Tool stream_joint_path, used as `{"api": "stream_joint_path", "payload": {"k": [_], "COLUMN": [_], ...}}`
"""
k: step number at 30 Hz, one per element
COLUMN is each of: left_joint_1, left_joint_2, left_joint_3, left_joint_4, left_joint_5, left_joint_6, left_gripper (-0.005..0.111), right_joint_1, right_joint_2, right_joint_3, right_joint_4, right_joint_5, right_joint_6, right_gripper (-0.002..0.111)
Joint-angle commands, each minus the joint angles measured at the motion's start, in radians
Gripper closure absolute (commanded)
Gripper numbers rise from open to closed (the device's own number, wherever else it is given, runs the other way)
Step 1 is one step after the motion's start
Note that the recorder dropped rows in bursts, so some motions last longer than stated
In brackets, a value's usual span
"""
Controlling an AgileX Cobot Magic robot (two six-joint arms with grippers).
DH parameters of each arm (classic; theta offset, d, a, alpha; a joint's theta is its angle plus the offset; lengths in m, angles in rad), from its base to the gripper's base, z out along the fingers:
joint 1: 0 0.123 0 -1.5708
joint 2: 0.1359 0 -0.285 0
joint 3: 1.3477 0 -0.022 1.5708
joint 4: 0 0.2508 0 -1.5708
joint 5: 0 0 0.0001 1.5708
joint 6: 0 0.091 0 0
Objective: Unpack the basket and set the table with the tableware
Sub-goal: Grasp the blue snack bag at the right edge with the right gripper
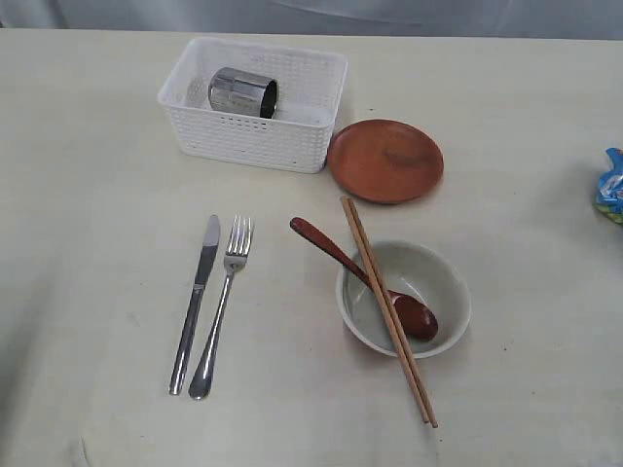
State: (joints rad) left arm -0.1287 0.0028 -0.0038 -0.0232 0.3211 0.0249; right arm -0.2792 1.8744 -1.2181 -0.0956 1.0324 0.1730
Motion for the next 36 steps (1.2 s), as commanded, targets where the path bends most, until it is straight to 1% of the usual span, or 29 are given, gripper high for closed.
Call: {"api": "stream_joint_path", "payload": {"k": [1,3,6,15,21,25,29,32,34,36], "left_joint_1": [0.003,0.003,0.003,0.003,0.003,0.003,0.003,0.003,0.003,0.003], "left_joint_2": [-0.003,-0.003,-0.003,-0.003,-0.003,-0.003,-0.003,-0.003,-0.003,-0.003], "left_joint_3": [0.004,0.004,0.004,0.004,0.004,0.004,0.004,0.004,0.004,0.004], "left_joint_4": [0.0,0.0,0.0,0.0,0.0,0.0,0.0,0.0,-0.012,-0.014], "left_joint_5": [-0.002,-0.002,-0.002,-0.002,-0.002,-0.002,-0.002,-0.002,-0.002,-0.002], "left_joint_6": [0.004,0.004,0.004,0.004,0.004,0.004,0.004,0.004,0.004,0.004], "left_gripper": [0.107,0.107,0.107,0.107,0.107,0.107,0.107,0.107,0.107,0.107], "right_joint_1": [-0.01,-0.01,-0.01,-0.01,-0.01,-0.01,-0.01,-0.01,-0.025,-0.05], "right_joint_2": [-0.007,-0.006,-0.006,0.03,0.033,0.033,0.033,0.033,0.035,0.042], "right_joint_3": [0.037,0.047,0.051,0.049,0.045,0.035,-0.021,-0.048,-0.042,-0.027], "right_joint_4": [0.041,0.096,0.121,0.105,0.096,0.083,0.07,0.019,-0.013,0.009], "right_joint_5": [-0.133,-0.177,-0.209,-0.206,-0.265,-0.268,-0.2,-0.159,-0.159,-0.177], "right_joint_6": [0.001,-0.009,-0.009,0.009,0.03,0.012,-0.009,0.009,0.048,0.05], "right_gripper": [0.051,0.051,0.051,0.051,0.051,0.051,0.051,0.051,0.051,0.051]}}
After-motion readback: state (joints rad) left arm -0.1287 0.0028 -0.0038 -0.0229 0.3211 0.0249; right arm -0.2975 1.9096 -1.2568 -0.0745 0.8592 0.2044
